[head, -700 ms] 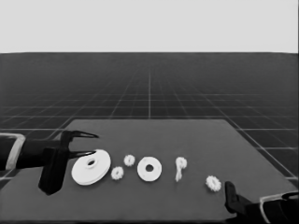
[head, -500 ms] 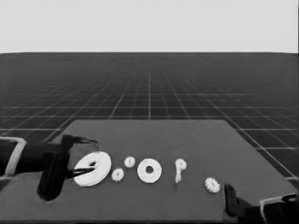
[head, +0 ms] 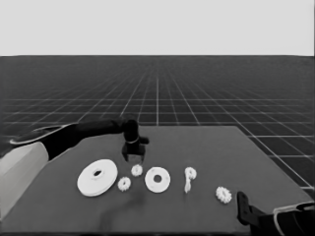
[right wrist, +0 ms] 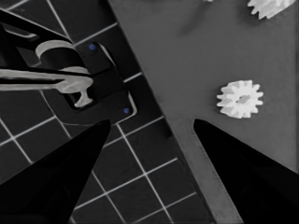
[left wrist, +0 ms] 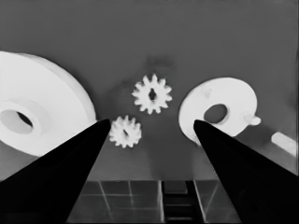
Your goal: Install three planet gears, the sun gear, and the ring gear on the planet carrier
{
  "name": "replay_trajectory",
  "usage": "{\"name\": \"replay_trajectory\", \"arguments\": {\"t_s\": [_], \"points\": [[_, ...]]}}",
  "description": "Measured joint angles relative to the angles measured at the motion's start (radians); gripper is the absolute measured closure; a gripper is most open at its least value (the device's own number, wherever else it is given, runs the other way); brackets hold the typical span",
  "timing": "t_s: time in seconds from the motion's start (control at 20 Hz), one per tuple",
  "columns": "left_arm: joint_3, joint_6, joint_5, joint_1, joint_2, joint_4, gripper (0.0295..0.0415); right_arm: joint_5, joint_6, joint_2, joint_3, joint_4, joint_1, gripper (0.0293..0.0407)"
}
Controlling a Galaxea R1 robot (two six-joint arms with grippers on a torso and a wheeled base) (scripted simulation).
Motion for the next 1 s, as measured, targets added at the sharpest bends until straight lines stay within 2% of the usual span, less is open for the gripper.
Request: {"name": "replay_trajectory", "arguments": {"t_s": [0.05,0.15,0.5,0.6,0.65,1.0], "points": [[-0.051,0.023,-0.035,0.071,0.017,0.067,0.0326,0.000,0.000,0.000,0.000,0.000,0.000,0.0315],[-0.127,0.058,-0.077,0.153,0.043,0.123,0.0326,0.000,0.000,0.000,0.000,0.000,0.000,0.0315],[-0.179,0.082,-0.103,0.186,0.062,0.146,0.0326,0.000,0.000,0.000,0.000,0.000,0.000,0.0315],[-0.180,0.083,-0.103,0.186,0.061,0.147,0.0395,0.000,0.000,0.000,0.000,0.000,0.000,0.0315],[-0.180,0.083,-0.104,0.186,0.062,0.147,0.0398,0.000,0.000,0.000,0.000,0.000,0.000,0.0315],[-0.181,0.083,-0.104,0.186,0.062,0.147,0.0398,0.000,0.000,0.000,0.000,0.000,0.000,0.0315]]}}
